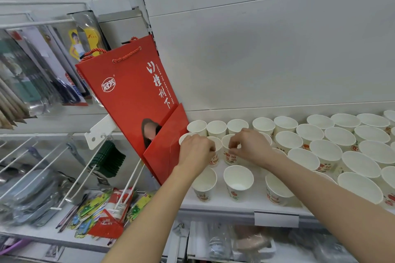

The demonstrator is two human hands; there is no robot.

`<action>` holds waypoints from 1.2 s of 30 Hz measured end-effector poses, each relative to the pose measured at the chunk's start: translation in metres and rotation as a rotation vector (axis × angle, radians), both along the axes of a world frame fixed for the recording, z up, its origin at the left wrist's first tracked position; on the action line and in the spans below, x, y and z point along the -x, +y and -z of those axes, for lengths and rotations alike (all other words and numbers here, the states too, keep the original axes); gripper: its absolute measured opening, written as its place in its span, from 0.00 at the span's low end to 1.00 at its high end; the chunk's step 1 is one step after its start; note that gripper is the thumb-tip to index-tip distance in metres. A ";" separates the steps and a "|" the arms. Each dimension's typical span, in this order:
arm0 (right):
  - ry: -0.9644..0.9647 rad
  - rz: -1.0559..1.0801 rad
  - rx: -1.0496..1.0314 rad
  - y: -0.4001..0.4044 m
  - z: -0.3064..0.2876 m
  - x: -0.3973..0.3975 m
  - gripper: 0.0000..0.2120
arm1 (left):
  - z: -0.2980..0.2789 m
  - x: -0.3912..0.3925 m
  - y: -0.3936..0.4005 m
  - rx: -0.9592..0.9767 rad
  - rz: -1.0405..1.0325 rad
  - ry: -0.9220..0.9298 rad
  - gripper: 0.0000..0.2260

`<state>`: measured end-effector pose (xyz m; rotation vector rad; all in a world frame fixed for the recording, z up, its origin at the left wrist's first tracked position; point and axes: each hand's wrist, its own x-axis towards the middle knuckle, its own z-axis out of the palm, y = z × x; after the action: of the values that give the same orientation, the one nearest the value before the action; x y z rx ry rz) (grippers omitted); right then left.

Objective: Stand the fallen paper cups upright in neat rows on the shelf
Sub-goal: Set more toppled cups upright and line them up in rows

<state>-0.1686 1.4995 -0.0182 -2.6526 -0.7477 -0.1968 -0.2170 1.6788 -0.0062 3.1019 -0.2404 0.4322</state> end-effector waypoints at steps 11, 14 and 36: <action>-0.038 0.082 -0.096 -0.002 0.006 0.004 0.09 | -0.002 0.007 0.022 0.309 0.058 0.041 0.11; -0.109 0.056 -0.210 -0.014 -0.008 0.025 0.07 | -0.001 0.040 0.037 0.412 0.058 -0.008 0.07; -0.006 -0.034 -0.112 0.015 0.012 0.074 0.04 | 0.017 0.057 0.056 0.055 0.096 0.008 0.06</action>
<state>-0.2428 1.5142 -0.0302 -2.5335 -0.7600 -0.2305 -0.2738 1.7351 -0.0236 3.0223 -0.3692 0.4173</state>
